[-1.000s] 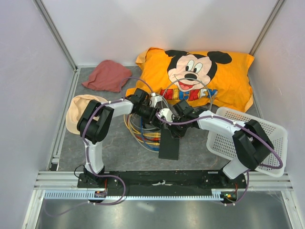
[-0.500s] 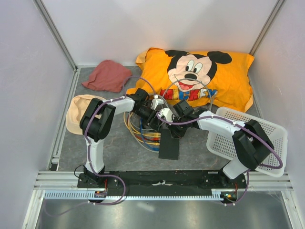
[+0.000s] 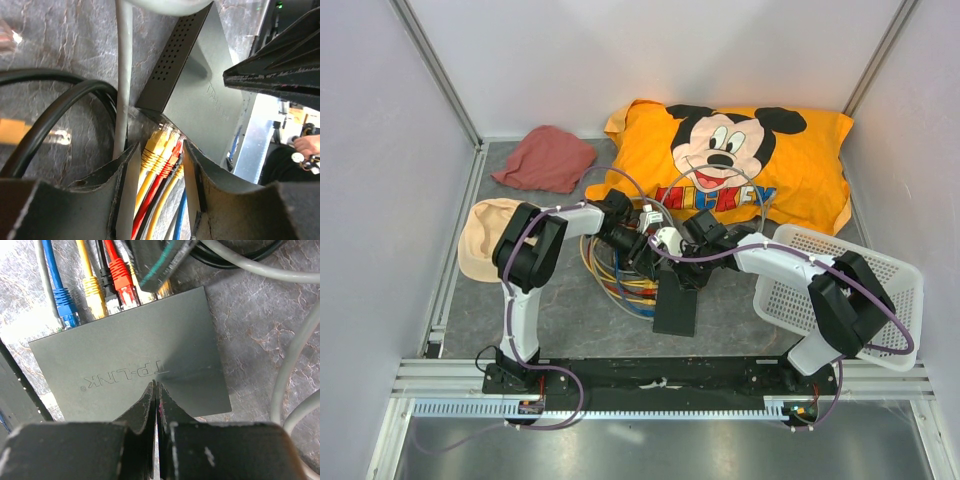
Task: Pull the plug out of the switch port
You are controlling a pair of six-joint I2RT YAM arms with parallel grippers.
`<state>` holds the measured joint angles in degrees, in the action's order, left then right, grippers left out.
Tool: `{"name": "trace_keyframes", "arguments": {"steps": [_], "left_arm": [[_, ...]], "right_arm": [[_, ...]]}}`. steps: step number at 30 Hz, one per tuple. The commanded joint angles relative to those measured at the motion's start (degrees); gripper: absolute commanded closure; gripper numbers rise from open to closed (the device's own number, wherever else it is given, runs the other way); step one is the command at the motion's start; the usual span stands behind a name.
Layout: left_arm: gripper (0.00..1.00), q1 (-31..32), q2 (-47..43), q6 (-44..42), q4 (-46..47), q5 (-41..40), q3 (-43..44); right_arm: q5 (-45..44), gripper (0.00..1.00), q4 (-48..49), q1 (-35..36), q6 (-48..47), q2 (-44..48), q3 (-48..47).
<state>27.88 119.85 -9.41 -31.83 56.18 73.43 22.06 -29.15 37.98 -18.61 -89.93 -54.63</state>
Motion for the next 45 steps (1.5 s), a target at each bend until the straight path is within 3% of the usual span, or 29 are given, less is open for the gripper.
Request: {"name": "trace_keyframes", "arguments": {"steps": [1,6,16,23,31,38,45], "left_arm": [[0.52,0.51,3.9,-0.44,0.55,-0.72,1.98],[0.48,0.42,2.58,0.01,3.36,-4.15,1.02],[0.48,1.3,4.6,0.35,3.44,-0.9,-0.12],[0.56,1.92,4.78,2.11,7.48,-1.51,-2.41],[0.56,2.97,4.87,5.63,11.0,-2.74,-3.99],[0.71,3.59,4.69,5.28,12.67,-3.89,-5.22],[0.72,3.59,4.95,4.31,12.85,-2.39,-6.37]], "right_arm": [[0.0,0.95,0.76,0.52,0.33,1.16,-0.3],[-0.8,0.94,0.76,0.52,0.16,0.9,-0.65],[-2.81,0.96,2.86,0.52,1.21,2.12,0.75],[-2.55,0.96,5.42,0.78,2.52,1.6,2.95],[-2.64,0.96,7.08,0.96,3.67,0.11,2.6],[-2.9,0.96,8.49,1.13,4.46,-0.16,3.3],[-3.08,0.96,8.4,1.13,4.02,-0.42,3.22]]}}
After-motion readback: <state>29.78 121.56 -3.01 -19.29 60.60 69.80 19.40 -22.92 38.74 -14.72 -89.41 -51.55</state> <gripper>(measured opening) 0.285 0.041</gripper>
